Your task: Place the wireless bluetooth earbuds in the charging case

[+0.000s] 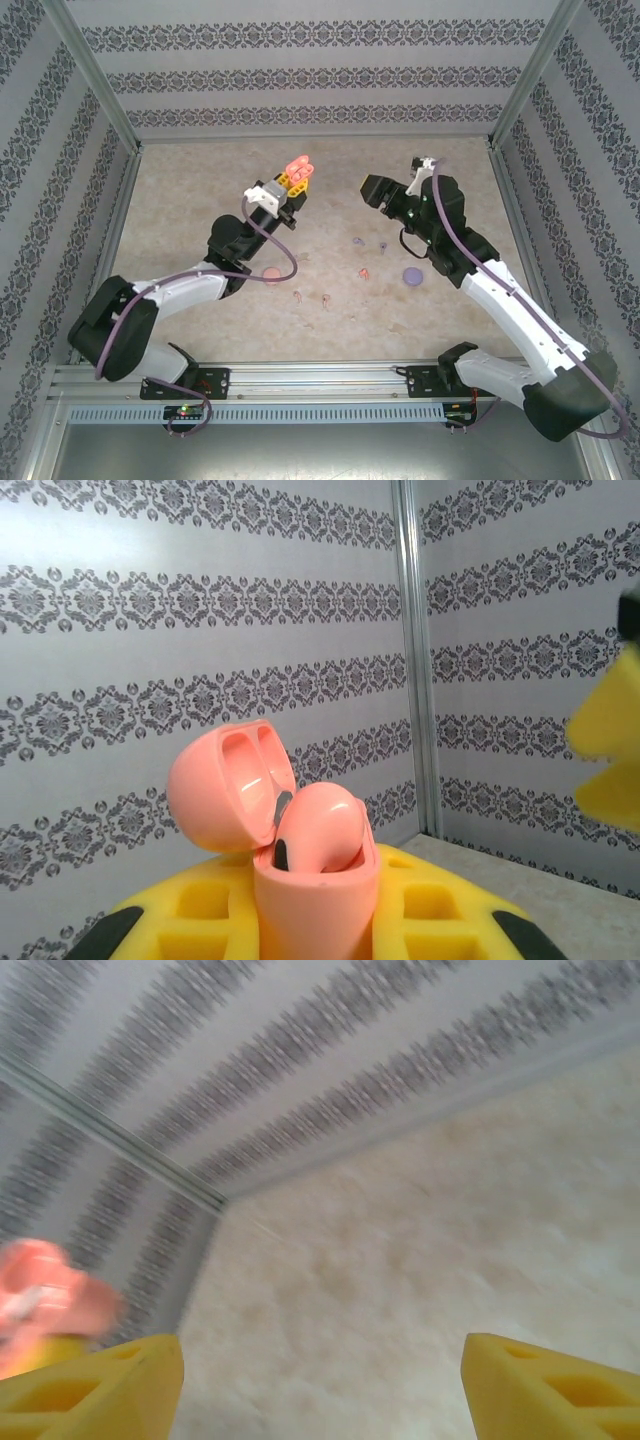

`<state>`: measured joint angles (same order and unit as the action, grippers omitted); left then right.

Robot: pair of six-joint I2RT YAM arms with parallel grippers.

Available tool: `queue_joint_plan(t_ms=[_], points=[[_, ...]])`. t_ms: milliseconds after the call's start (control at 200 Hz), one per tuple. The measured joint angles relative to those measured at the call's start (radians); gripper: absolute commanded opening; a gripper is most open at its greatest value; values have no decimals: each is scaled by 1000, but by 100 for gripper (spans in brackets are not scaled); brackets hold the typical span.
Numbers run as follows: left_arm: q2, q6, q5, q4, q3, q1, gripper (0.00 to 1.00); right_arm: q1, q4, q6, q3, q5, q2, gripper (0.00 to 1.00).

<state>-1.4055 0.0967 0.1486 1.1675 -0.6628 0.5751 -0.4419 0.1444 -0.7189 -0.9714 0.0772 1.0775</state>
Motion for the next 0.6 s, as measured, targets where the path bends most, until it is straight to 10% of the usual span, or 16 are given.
queue_joint_plan(t_ms=[600], points=[[294,-14,89,-135,124,0,0,-100,511,304,-39,-97,290,63]])
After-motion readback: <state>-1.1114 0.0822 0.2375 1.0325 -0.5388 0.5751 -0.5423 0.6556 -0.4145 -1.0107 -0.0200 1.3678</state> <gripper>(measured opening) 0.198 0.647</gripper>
